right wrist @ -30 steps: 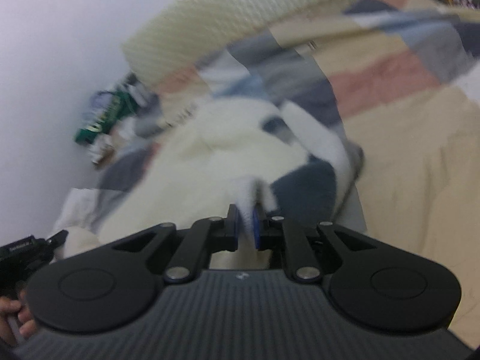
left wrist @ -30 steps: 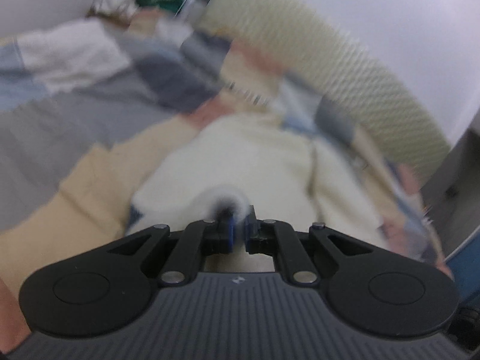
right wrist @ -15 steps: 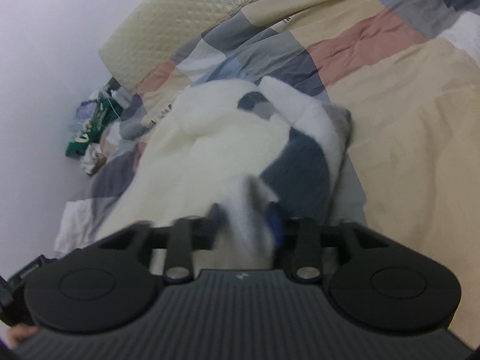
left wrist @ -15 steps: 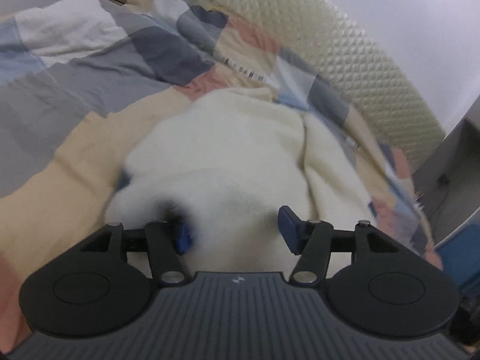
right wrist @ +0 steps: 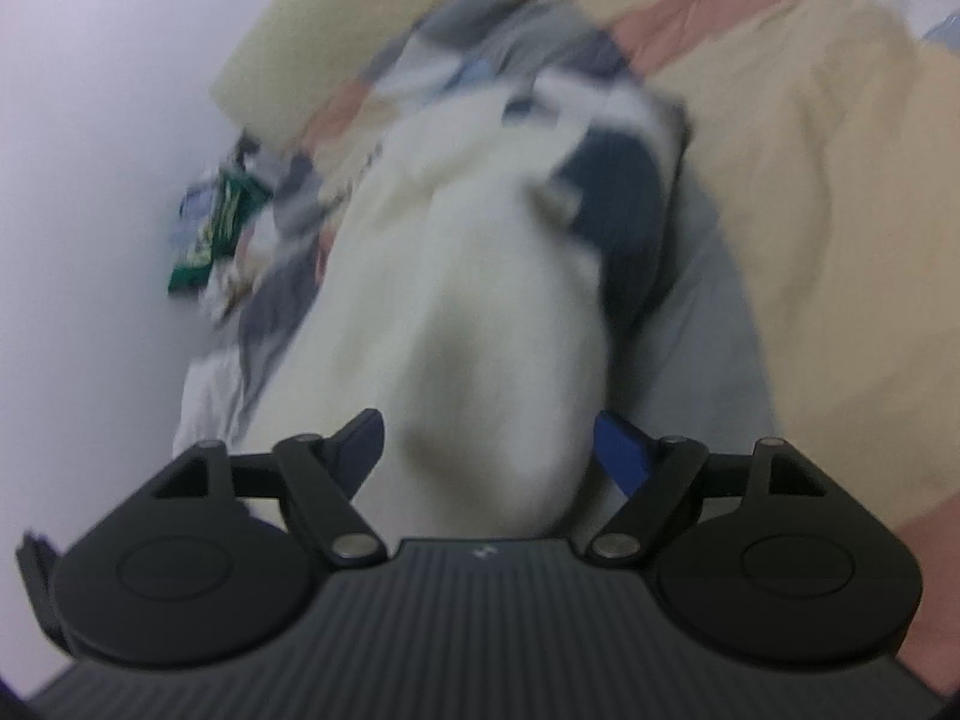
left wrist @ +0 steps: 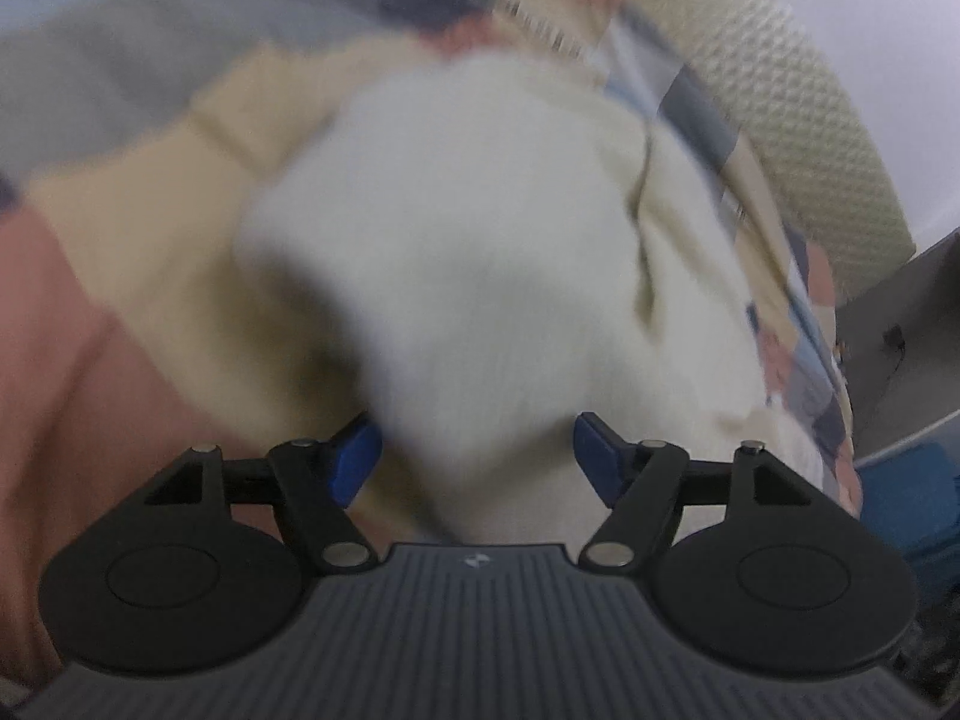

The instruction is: Fold large clothes

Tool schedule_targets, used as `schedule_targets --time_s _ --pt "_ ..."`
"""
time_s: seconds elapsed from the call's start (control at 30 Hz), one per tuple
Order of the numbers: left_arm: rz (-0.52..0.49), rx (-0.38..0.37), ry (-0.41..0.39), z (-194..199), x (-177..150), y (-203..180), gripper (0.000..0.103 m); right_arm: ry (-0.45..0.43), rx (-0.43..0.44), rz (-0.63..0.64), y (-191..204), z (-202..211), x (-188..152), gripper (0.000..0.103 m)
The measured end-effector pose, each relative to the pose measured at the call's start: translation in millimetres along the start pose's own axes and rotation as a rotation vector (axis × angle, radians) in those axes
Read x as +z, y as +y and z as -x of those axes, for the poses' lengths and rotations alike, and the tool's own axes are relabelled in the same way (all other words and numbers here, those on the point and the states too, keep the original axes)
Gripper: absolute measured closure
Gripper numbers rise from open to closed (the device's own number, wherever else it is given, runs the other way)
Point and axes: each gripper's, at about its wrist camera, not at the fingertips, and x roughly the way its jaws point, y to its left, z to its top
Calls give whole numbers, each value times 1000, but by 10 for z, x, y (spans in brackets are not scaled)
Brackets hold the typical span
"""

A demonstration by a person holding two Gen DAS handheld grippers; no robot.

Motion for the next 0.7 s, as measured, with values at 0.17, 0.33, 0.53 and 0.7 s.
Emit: schedule_targets --time_s 0.17,0.33,0.53,0.7 --pt "33 -34 75 -264 39 23 28 127 44 -40 -24 -358 -89 23" --pt "-28 -157 15 -248 108 -109 29 91 146 -14 83 -412 -2 23" --pt "-69 -450 -69 65 228 -173 30 -40 359 -65 134 -141 190 23" --pt "-10 -711 -83 234 290 -124 30 -144 495 -87 107 103 387 23"
